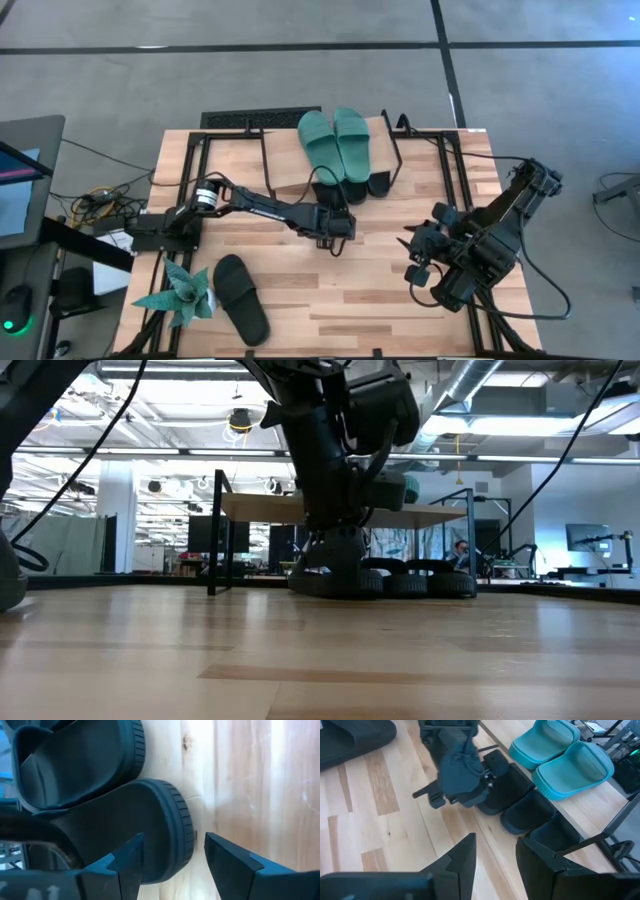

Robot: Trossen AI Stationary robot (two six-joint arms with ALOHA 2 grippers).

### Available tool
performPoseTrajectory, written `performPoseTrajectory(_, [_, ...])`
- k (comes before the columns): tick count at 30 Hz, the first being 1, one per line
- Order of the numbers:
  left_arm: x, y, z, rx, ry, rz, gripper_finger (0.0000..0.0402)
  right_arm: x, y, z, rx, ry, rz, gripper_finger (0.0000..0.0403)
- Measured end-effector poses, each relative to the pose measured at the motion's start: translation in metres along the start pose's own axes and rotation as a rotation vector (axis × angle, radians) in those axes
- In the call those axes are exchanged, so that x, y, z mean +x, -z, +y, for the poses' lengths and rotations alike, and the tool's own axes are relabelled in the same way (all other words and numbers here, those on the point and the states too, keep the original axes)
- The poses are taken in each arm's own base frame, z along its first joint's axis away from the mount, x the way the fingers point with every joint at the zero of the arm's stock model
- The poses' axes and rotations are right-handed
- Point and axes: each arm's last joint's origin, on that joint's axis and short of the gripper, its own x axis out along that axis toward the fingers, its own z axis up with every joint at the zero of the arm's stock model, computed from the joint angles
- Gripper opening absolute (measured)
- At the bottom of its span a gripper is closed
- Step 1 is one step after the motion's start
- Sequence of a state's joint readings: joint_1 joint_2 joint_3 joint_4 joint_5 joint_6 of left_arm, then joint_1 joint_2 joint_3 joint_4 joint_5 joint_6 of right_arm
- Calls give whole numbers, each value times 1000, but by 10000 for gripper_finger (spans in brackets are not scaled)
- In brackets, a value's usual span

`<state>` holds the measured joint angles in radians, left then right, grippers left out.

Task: Pick and place slides into the shelf
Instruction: Put the black slide under the shelf

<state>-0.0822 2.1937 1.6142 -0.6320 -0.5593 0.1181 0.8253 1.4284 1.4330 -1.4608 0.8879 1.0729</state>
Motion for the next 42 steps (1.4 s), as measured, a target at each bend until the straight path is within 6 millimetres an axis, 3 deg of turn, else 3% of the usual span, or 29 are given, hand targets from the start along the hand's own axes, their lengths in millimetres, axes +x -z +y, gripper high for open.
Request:
performPoseTrajectory(10, [-7, -1, -10, 16, -32, -9, 193, -3, 2, 2, -11, -14, -5, 129])
performPoseTrajectory(18, [-37, -7, -7, -20, -43, -83, 193, -4, 3, 2, -12, -16, -6, 129])
performPoseTrajectory(29, [-131, -7, 11, -75, -24, -268, 193, -4, 2, 2, -11, -14, -9, 129])
performPoseTrajectory(37, [-196, 27, 21, -112, 40, -233, 192, -4, 2, 2, -15, -16, -10, 129])
performPoseTrajectory(42, [-219, 48, 22, -155, 60, -173, 192, -4, 2, 2, -17, -14, -13, 129])
